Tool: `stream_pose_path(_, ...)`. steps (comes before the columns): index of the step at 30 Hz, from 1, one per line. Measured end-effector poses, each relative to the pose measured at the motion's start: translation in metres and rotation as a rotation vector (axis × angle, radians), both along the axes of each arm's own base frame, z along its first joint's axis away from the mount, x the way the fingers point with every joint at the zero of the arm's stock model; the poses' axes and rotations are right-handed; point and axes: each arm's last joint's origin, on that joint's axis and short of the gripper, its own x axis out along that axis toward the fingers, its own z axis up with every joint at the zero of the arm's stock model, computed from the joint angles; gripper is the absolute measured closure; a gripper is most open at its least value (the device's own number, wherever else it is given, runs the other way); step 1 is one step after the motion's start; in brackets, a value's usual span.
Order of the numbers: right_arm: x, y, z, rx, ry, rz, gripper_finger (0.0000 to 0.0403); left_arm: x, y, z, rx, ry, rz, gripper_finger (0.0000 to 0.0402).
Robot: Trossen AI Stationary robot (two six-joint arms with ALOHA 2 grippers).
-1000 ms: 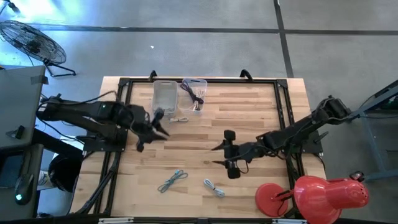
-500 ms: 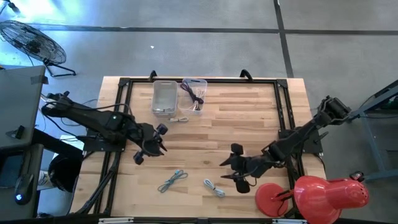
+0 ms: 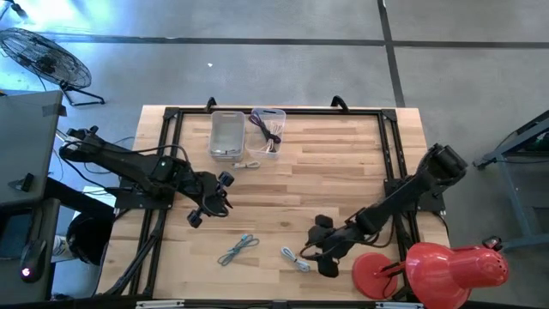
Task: Pick & Place USB Port
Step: Put the blue charger cable into the gray bin
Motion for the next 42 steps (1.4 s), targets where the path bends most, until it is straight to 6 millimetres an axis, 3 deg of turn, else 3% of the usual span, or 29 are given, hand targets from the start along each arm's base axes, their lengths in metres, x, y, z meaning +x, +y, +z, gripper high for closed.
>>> stream_pose_path(20, 0.017, 0.016, -0.038, 0.165, 0.078, 0.013, 0.0192, 0.0, 0.0, 0.0, -0.016, 0.009, 0.02, 0.0318)
stream_pose_path(42, 0.023, 0.009, -0.045, 0.085, 0.123, -0.014, 0.0192, 0.0, 0.0, 0.0, -0.012, 0.007, 0.016, 0.0318)
